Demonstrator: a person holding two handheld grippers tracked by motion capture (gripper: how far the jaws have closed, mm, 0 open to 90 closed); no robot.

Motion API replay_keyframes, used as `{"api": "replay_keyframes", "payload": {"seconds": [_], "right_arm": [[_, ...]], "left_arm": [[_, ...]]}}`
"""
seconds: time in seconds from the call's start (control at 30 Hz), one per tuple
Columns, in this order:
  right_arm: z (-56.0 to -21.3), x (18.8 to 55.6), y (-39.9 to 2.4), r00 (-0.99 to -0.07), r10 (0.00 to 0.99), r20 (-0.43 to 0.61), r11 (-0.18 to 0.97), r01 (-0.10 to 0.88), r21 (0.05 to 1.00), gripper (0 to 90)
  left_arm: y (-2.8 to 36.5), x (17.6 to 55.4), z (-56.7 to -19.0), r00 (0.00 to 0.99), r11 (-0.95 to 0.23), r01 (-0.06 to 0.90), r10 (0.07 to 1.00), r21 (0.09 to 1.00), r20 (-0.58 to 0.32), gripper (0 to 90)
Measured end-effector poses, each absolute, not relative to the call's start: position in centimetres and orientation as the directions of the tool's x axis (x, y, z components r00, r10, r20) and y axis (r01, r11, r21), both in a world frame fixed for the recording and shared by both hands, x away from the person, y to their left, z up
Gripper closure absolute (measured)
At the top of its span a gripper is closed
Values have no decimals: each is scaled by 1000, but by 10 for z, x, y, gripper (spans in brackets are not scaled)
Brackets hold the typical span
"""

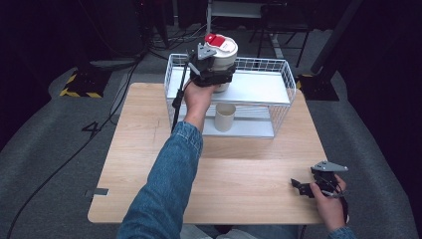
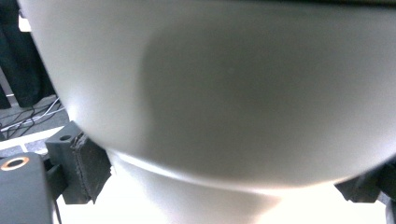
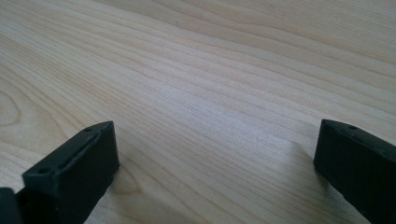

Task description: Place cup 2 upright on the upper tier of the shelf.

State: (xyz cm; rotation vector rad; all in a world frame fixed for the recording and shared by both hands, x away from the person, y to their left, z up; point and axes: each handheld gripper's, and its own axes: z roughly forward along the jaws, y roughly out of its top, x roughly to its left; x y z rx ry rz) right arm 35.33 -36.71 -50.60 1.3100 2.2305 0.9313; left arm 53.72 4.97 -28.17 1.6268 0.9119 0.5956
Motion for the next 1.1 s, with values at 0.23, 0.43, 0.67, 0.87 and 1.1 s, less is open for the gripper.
{"api": "replay_keyframes", "payload": {"seconds": [0.23, 0.43, 0.67, 0.87, 1.1], "right_arm": [[-506, 353, -367, -487, 873, 0, 342, 614, 711, 0], [-506, 353, -367, -487, 873, 0, 342, 614, 711, 0], [-506, 353, -367, -487, 873, 0, 343, 614, 711, 0], [-506, 353, -367, -487, 873, -1, 343, 614, 711, 0], [-506, 353, -367, -489, 872, -3, 346, 614, 710, 0]], "left_arm": [[45, 540, -288, 576, -105, 263, 814, 959, -70, 99], [43, 541, -291, 570, -104, 269, 818, 958, -71, 98], [41, 539, -289, 547, -98, 245, 836, 965, -54, 37], [47, 534, -282, 559, -75, 231, 826, 970, -69, 0], [55, 520, -272, 574, -95, 229, 817, 969, -56, 0]]}}
